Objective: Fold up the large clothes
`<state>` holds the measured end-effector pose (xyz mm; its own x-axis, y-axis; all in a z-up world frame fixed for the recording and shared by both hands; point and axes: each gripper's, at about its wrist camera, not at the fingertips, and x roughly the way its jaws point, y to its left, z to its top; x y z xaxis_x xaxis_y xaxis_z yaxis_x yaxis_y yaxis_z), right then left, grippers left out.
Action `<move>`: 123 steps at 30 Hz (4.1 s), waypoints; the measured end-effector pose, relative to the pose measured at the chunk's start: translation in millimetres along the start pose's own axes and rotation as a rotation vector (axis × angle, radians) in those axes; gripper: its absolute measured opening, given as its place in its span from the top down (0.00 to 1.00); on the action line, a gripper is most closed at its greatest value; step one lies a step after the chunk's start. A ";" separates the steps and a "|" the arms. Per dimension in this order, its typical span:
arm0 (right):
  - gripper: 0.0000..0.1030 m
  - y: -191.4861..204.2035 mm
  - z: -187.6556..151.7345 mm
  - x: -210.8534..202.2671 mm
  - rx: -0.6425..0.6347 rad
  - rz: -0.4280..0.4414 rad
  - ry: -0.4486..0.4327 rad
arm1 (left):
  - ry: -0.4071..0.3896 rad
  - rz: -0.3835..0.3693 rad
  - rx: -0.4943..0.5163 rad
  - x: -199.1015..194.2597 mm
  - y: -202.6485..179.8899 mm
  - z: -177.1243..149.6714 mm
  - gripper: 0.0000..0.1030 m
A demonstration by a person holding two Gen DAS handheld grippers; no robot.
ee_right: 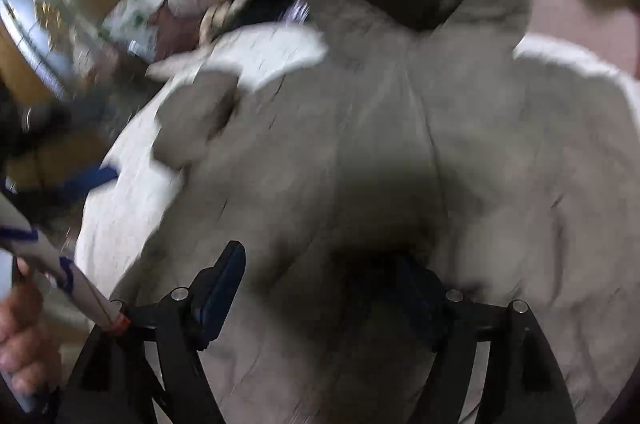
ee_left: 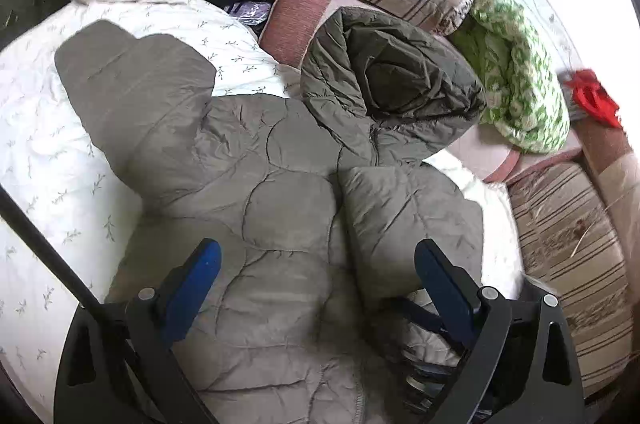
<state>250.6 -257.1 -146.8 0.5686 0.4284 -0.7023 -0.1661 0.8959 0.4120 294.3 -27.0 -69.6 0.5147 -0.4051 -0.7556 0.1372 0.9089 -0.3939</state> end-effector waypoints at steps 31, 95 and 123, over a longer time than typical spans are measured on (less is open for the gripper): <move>0.50 -219.3 -44.4 -80.3 0.943 0.188 -0.290 | -0.085 0.372 0.385 74.5 -97.4 -38.7 0.37; 0.07 19.1 10.4 -132.0 0.186 0.019 -0.314 | -0.130 0.380 -0.152 -51.8 122.5 32.5 0.22; 0.12 51.5 83.7 51.3 0.126 0.120 -0.078 | -0.035 0.219 -0.556 79.2 287.4 134.8 0.92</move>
<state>338.7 -198.8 -113.0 0.6123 0.5164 -0.5987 -0.1369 0.8151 0.5629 488.5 215.5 -172.1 0.5100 -0.2024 -0.8360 -0.4338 0.7787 -0.4532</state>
